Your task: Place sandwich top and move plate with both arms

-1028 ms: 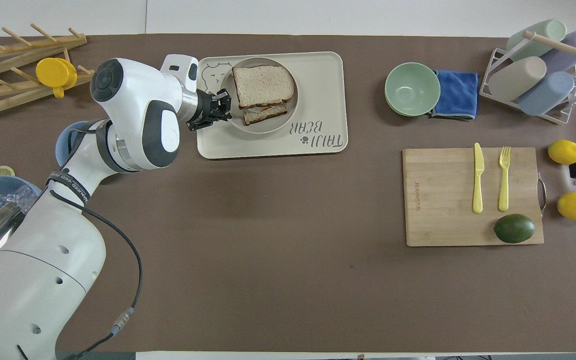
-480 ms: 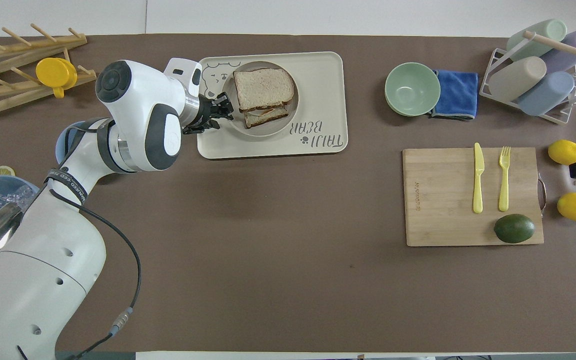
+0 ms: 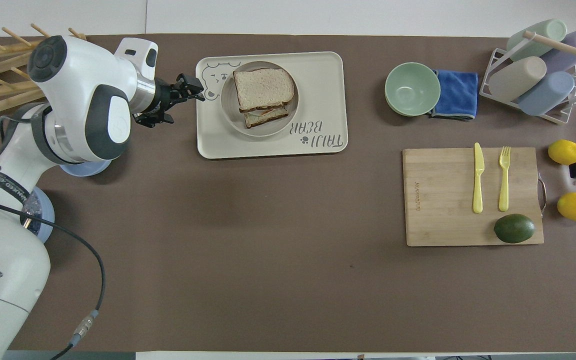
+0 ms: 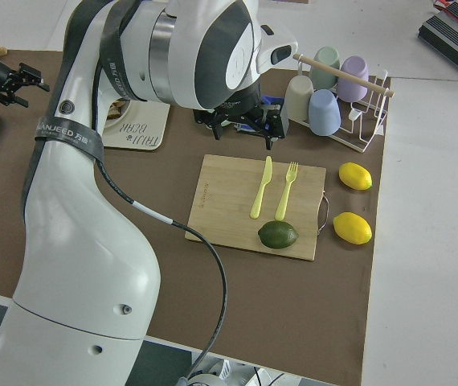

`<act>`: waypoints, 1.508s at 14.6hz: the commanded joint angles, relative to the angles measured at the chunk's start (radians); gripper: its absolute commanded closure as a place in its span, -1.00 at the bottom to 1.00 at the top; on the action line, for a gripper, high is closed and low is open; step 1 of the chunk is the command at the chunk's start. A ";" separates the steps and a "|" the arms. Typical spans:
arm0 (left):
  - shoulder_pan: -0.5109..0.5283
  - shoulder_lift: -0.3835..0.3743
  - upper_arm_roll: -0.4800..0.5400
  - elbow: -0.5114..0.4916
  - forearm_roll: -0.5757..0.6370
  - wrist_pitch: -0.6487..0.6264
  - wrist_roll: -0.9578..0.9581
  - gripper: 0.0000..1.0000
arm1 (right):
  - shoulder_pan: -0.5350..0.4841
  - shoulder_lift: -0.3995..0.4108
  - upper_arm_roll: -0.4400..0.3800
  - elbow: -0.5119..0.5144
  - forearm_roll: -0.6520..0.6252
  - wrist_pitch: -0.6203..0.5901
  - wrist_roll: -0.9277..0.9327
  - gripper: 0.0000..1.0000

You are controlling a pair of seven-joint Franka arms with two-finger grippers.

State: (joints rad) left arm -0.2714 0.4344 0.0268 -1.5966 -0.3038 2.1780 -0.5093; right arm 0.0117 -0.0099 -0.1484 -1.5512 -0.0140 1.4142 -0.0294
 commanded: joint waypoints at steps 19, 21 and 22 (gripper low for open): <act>0.158 -0.502 0.004 -0.071 0.284 -0.765 0.440 -1.00 | -0.003 -0.010 0.001 -0.010 0.008 -0.005 -0.017 -1.00; 0.150 -0.511 0.004 -0.103 0.285 -0.748 0.459 -1.00 | -0.003 -0.010 0.001 -0.010 0.008 -0.005 -0.017 -1.00; 0.156 -0.504 0.004 -0.106 0.285 -0.707 0.471 -1.00 | -0.003 -0.010 0.001 -0.010 0.008 -0.005 -0.017 -1.00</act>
State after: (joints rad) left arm -0.1100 -0.0465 0.0263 -1.6534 -0.0352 1.4251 -0.0714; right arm 0.0117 -0.0099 -0.1484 -1.5512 -0.0140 1.4142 -0.0294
